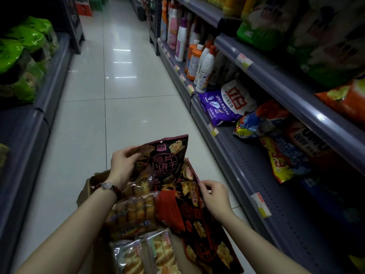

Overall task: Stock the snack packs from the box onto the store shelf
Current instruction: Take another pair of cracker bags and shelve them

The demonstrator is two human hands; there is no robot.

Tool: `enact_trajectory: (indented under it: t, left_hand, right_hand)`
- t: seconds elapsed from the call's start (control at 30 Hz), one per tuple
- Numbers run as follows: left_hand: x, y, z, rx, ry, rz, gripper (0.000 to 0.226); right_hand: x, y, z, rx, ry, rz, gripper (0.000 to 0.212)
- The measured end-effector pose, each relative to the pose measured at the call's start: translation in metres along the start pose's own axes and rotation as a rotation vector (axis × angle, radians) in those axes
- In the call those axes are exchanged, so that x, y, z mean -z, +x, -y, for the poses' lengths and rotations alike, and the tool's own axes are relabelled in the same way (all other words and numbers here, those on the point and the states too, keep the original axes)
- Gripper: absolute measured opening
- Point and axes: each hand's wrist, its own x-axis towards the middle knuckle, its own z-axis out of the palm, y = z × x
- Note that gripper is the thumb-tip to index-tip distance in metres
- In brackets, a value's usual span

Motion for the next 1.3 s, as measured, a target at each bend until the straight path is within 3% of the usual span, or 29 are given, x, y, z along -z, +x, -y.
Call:
enact_trajectory:
  t: [0.23, 0.37, 0.6, 0.77, 0.87, 0.93, 1.07, 1.3]
  left_hand:
    - [0.002, -0.017, -0.018, -0.003, -0.137, -0.037, 0.015]
    - [-0.001, -0.022, -0.030, -0.050, -0.177, -0.057, 0.011]
    - [-0.005, -0.028, -0.045, -0.102, -0.217, -0.078, 0.005]
    - [-0.003, -0.035, -0.040, -0.061, -0.083, -0.034, 0.020]
    - [0.002, -0.036, -0.039, -0.052, -0.087, -0.040, 0.026]
    - [0.003, -0.035, -0.037, -0.040, -0.086, -0.028, 0.031]
    - [-0.001, -0.039, -0.047, -0.046, -0.150, -0.047, 0.028]
    - [0.016, -0.051, -0.131, -0.006, -0.200, -0.198, 0.027]
  right_hand:
    - [0.024, 0.006, 0.020, 0.053, -0.010, -0.042, 0.024]
    - [0.045, 0.012, 0.036, 0.115, -0.017, -0.149, 0.024]
    - [0.060, 0.017, 0.039, 0.191, -0.416, -0.194, 0.027]
    - [0.064, 0.011, 0.035, 0.104, 0.007, -0.022, 0.032]
    - [0.068, 0.010, 0.040, 0.083, 0.095, 0.137, 0.048]
    - [0.069, 0.012, 0.044, 0.041, 0.076, 0.200, 0.048]
    - [0.074, 0.023, 0.053, 0.081, -0.129, 0.181, 0.032]
    - [0.122, 0.013, 0.118, 0.222, 0.061, 0.122, 0.027]
